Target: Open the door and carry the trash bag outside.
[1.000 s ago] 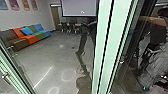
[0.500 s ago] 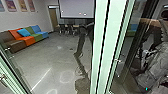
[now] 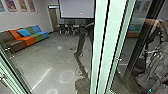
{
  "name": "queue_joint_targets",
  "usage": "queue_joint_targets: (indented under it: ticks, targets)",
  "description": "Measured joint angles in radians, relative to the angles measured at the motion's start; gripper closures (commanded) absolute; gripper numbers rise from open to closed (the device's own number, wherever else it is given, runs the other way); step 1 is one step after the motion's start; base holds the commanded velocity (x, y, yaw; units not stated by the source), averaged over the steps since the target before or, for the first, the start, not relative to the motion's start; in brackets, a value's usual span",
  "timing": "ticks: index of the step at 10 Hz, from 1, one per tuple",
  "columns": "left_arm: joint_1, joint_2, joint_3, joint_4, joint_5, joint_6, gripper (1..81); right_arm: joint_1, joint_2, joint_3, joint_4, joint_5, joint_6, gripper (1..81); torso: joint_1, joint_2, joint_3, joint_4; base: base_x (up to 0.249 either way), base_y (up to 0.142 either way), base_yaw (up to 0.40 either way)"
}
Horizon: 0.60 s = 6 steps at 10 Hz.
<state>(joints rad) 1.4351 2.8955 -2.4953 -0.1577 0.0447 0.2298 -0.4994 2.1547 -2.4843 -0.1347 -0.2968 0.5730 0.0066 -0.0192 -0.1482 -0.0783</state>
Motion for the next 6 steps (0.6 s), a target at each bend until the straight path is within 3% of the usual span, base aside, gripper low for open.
queue_joint_targets:
  ticks: [6]
  targets:
    - [0.0,0.002,0.0,0.0,0.0,0.0,81.1,0.004,-0.01,-0.005,-0.006,0.028,-0.004,1.0,0.0,0.0,0.0,0.0,0.0,0.0,0.0]
